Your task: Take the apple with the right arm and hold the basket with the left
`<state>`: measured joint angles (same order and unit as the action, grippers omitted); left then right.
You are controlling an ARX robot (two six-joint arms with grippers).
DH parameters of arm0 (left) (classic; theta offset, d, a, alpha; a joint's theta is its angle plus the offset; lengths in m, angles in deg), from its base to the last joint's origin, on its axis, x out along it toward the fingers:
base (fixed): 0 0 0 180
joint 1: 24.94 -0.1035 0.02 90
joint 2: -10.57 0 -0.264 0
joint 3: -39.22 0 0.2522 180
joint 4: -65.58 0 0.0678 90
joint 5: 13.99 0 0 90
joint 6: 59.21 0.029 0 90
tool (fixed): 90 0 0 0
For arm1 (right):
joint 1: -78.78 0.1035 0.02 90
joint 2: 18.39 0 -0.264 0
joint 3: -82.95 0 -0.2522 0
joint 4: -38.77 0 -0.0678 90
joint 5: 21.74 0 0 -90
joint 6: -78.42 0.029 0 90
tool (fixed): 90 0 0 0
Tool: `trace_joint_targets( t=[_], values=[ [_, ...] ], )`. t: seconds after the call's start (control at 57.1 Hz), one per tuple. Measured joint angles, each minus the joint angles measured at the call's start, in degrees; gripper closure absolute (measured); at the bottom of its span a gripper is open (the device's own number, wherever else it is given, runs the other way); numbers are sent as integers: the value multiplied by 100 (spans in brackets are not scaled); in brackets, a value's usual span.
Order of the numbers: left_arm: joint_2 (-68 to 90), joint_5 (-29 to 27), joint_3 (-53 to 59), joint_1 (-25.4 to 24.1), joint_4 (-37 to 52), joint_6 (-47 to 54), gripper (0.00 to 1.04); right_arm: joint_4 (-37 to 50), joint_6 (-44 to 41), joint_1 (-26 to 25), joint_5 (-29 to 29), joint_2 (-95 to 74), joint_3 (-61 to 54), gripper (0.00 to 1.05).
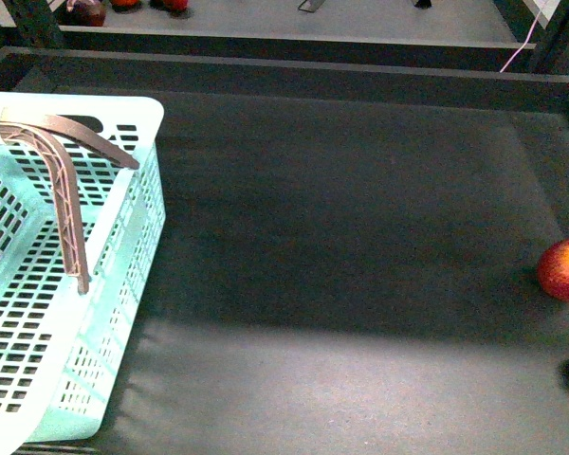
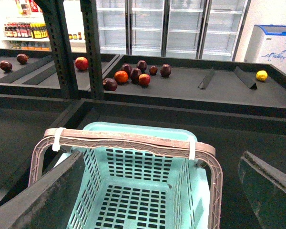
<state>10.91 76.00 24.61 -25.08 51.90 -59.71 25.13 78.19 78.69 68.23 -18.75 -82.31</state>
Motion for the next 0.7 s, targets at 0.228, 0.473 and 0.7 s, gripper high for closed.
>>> trace_joint_targets(
  t=[0.228,0.473,0.7],
  values=[
    [0,0,0,0,0,0,7,0,0,0,0,0,0,9],
    [0,0,0,0,0,0,7,0,0,0,0,0,0,9],
    [0,0,0,0,0,0,7,0,0,0,0,0,0,9]
  ],
)
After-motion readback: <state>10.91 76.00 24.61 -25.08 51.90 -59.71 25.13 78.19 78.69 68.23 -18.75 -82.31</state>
